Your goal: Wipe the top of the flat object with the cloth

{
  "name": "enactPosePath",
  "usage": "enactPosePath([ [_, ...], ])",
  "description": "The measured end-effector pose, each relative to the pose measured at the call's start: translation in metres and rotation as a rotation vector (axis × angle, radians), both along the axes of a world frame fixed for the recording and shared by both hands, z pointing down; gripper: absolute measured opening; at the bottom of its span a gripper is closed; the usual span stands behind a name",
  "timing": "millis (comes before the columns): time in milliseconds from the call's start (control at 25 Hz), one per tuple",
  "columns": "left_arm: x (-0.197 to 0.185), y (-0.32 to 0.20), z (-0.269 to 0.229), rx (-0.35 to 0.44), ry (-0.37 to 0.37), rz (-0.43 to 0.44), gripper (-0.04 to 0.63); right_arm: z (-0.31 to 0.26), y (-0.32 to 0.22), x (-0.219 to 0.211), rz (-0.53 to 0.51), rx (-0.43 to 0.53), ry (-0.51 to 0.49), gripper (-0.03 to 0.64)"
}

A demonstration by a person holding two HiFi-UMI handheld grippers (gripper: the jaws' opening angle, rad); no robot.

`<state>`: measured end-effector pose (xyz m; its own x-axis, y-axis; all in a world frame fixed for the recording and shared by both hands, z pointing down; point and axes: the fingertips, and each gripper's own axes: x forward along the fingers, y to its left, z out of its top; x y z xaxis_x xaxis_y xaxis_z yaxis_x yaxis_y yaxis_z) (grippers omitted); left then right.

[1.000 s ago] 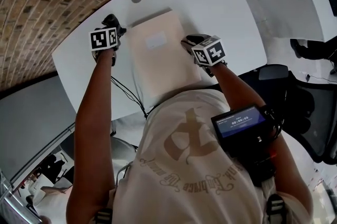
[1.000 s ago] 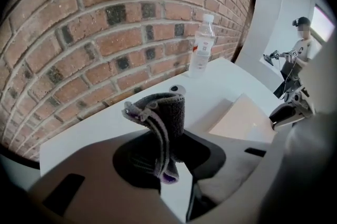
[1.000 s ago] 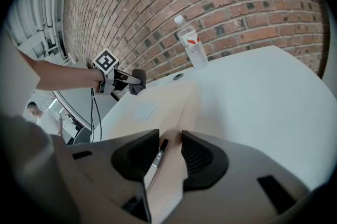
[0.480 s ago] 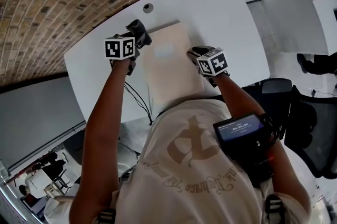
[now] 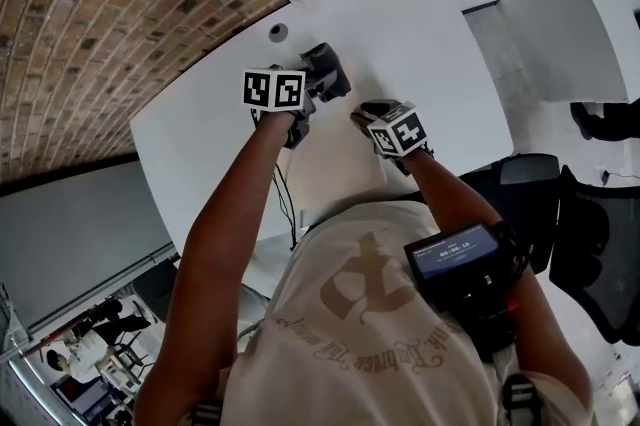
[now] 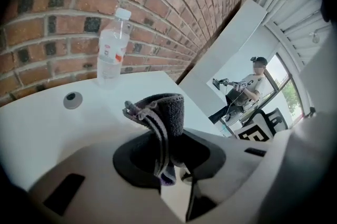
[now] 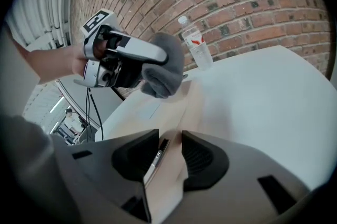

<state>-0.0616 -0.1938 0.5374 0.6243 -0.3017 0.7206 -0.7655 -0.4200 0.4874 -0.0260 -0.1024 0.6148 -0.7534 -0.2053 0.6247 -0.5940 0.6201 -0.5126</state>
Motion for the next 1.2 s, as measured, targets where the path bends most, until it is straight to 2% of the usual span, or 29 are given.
enactPosePath([
  [280,0.018,-0.012,0.034,-0.047,-0.093,0.008,0.106,-0.001,-0.001,0.0,-0.005,0.001,-0.015,0.147],
  [480,0.015,-0.014,0.046,-0.038,-0.179,0.052,0.103,0.0,-0.001,0.001,-0.012,0.002,-0.012,0.149],
  [760,0.004,-0.01,0.05,-0.07,-0.188,0.036,0.103,0.0,-0.002,0.001,-0.007,-0.002,-0.013,0.15],
  [1200,-0.041,0.005,0.053,-0.079,-0.281,0.029,0.103,0.001,-0.001,0.002,0.004,0.004,0.001,0.149],
])
